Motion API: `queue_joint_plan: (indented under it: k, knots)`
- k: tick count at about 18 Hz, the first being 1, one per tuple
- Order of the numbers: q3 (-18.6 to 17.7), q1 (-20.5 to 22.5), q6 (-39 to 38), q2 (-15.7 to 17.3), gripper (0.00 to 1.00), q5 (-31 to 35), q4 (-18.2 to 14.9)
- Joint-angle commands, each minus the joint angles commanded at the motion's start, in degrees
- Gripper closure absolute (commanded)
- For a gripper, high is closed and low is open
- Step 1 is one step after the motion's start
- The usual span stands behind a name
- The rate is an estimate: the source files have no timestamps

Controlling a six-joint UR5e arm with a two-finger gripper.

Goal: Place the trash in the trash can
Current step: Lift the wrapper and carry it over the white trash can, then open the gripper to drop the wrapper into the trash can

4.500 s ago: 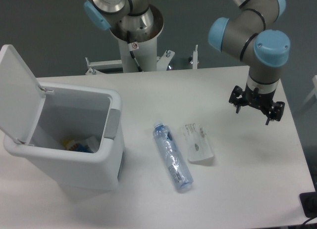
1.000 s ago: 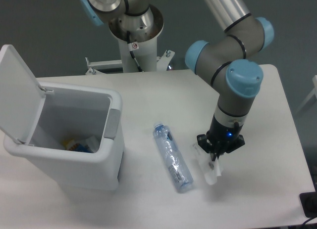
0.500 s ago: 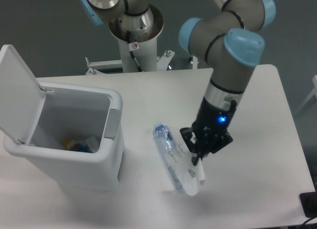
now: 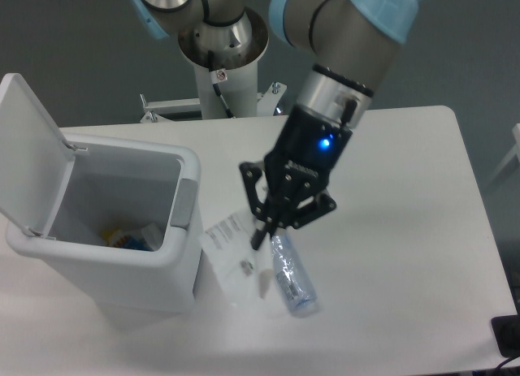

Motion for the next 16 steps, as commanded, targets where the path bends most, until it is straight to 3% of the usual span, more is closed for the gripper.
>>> queue_joint_plan:
  k: [5,8,9,11,13,16]
  knots:
    - [-6.0,-3.2,1.2,4.1,1.0,0.1,0.7]
    - [-7.6,-4.7,1.8,4.4,0.97,0.4,2.7]
    - [-8.2,-5.4,1.8,4.2,0.91,0.4,3.4]
    - [-9.3,-5.7,3.2,4.6,0.44,0.4,4.0]
    - [-10.5,-5.7,5.5,4.7,0.18,0.5,4.0]
    - [-11.5,-5.7,6.6,5.2,0.12,0.7,4.0]
